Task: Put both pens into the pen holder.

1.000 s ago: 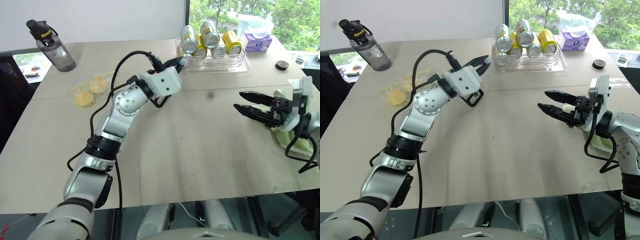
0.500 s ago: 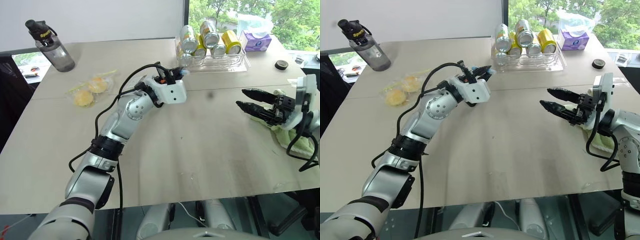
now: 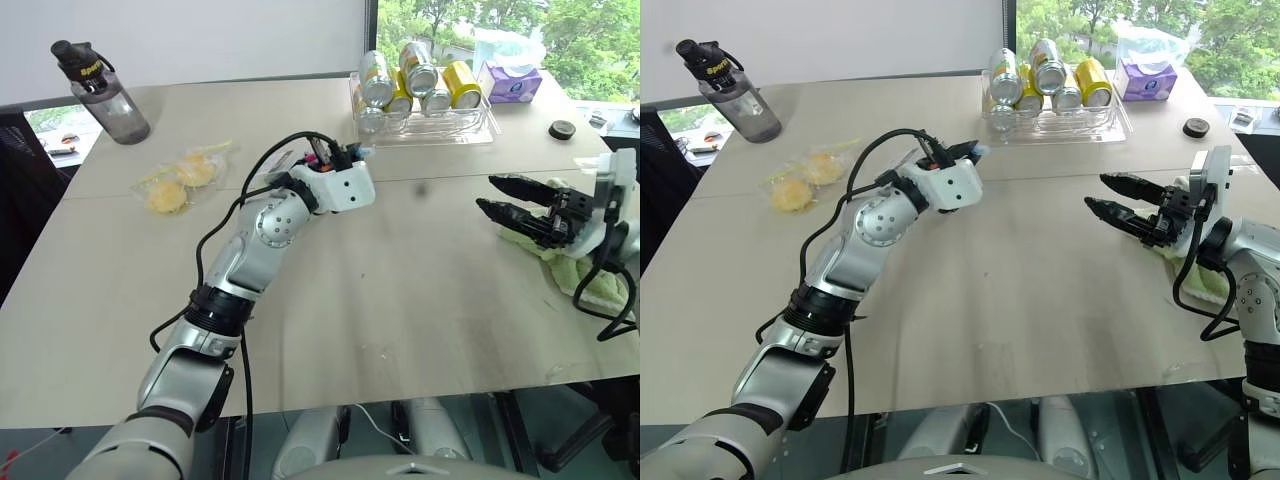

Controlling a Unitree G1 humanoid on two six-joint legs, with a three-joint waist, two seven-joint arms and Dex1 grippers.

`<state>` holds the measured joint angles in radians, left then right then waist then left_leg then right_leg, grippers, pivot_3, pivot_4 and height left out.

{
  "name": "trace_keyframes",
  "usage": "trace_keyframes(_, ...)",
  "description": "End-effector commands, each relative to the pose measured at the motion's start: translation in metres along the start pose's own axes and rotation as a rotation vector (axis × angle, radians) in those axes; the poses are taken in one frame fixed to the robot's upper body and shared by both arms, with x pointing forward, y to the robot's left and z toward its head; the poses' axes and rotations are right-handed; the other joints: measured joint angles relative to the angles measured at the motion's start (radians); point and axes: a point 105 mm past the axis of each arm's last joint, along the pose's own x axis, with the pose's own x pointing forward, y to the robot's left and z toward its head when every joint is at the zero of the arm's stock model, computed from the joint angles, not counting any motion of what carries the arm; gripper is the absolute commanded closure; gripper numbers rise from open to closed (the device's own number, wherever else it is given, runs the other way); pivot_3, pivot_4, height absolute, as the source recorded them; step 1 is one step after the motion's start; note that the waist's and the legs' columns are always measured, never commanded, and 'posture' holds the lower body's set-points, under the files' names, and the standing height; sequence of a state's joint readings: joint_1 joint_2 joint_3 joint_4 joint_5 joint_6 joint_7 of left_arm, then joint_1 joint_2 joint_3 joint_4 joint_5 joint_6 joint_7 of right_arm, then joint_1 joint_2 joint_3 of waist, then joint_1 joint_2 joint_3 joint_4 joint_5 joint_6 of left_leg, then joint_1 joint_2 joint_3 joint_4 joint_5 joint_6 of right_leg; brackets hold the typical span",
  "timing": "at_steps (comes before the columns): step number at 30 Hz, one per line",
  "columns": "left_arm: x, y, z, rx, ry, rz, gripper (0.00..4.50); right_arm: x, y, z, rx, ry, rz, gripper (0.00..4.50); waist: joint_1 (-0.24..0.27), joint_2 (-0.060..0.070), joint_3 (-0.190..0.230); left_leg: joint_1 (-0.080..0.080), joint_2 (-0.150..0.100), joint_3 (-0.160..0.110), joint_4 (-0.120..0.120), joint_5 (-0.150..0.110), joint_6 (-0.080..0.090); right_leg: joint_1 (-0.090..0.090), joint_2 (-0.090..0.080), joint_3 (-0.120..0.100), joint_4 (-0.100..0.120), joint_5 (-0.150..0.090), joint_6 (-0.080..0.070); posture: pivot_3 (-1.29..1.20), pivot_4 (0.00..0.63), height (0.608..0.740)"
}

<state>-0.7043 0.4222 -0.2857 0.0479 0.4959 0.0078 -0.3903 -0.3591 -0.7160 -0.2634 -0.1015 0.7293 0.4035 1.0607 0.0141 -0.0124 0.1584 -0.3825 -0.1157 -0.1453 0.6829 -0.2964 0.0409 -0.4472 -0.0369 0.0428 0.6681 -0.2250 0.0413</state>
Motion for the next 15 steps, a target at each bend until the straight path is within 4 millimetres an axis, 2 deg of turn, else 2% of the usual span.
trace_keyframes(1, -0.005, 0.016, 0.005, 0.034, 0.002, 0.05, 4.5, -0.002, -0.002, 0.015, -0.059, -0.037, -0.008, 1.91, 0.001, 0.0, 0.0, 0.0, 0.0, 0.0, 0.0, 0.0, 0.0, 0.0, 0.0, 0.0, 0.0, 0.0, 0.0, 0.0, 0.15, 0.74)
trace_keyframes(6, -0.008, 0.015, 0.001, 0.043, 0.039, 0.042, 4.5, -0.003, -0.004, 0.014, -0.064, -0.031, -0.014, 1.91, 0.0, 0.0, 0.0, 0.0, 0.0, 0.0, 0.001, 0.0, 0.0, 0.0, 0.0, 0.0, 0.001, 0.0, 0.0, 0.0, 0.15, 0.74)
trace_keyframes(15, -0.013, 0.001, -0.02, 0.015, 0.152, -0.022, 4.5, -0.001, -0.006, 0.014, -0.075, -0.03, -0.011, 1.91, 0.001, 0.0, 0.0, 0.0, 0.0, 0.0, 0.001, 0.0, 0.0, 0.0, 0.0, 0.0, 0.002, 0.0, 0.0, 0.0, 0.15, 0.74)
